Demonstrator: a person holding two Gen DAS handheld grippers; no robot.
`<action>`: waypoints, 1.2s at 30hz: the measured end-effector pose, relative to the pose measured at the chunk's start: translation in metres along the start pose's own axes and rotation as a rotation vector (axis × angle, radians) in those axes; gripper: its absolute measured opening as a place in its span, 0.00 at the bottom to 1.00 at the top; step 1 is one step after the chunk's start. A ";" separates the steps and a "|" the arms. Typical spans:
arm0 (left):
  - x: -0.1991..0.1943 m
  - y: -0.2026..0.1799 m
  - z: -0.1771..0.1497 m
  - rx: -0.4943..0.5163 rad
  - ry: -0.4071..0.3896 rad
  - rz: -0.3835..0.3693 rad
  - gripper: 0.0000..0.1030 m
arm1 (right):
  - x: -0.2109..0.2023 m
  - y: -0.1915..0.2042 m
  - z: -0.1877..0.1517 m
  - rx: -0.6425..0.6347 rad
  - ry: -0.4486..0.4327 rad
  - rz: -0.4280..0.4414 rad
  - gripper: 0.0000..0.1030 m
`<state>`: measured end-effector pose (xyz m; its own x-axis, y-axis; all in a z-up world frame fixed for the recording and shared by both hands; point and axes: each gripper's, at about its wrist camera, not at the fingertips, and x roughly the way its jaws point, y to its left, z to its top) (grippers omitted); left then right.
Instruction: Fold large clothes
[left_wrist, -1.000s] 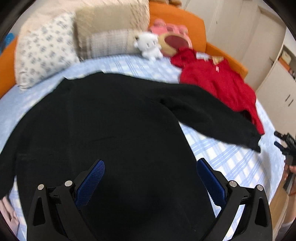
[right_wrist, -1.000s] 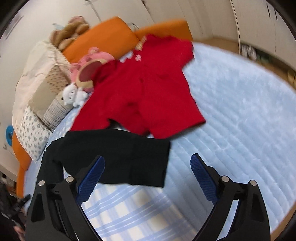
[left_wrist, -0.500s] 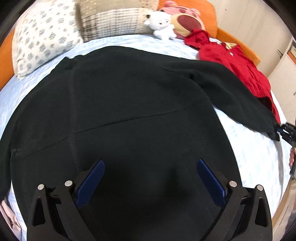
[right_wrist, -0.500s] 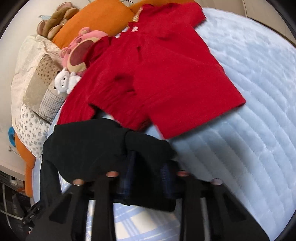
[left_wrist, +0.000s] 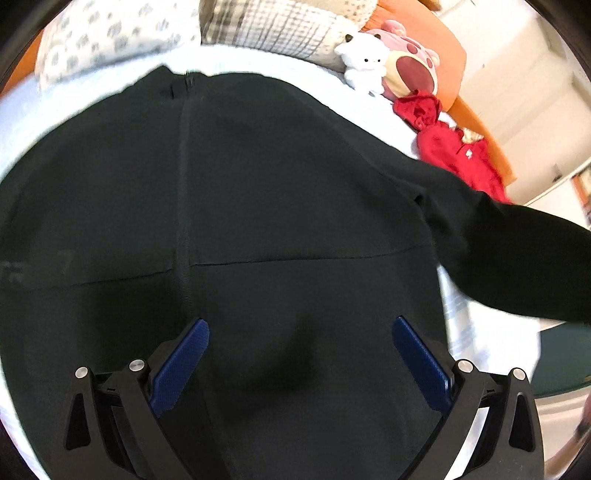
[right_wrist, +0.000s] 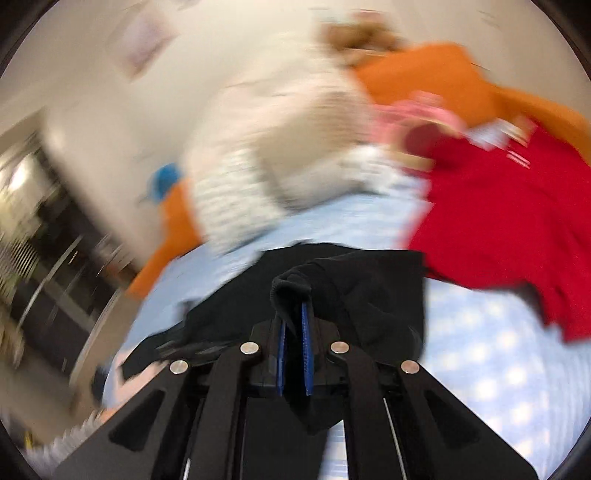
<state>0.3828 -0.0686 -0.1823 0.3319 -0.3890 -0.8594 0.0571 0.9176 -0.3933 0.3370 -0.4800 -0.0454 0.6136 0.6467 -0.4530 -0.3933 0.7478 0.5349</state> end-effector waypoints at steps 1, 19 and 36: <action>-0.001 0.007 0.005 -0.033 -0.001 -0.025 0.98 | 0.002 0.021 -0.002 -0.044 0.007 0.027 0.08; 0.078 -0.029 0.104 0.008 0.071 -0.012 0.98 | 0.075 0.133 -0.156 -0.227 0.316 0.399 0.08; 0.125 -0.079 0.155 0.082 0.048 0.143 0.94 | 0.045 0.110 -0.156 -0.213 0.241 0.381 0.09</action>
<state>0.5656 -0.1773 -0.2084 0.2968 -0.2554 -0.9202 0.0897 0.9668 -0.2394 0.2147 -0.3452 -0.1184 0.2333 0.8775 -0.4191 -0.7055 0.4493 0.5481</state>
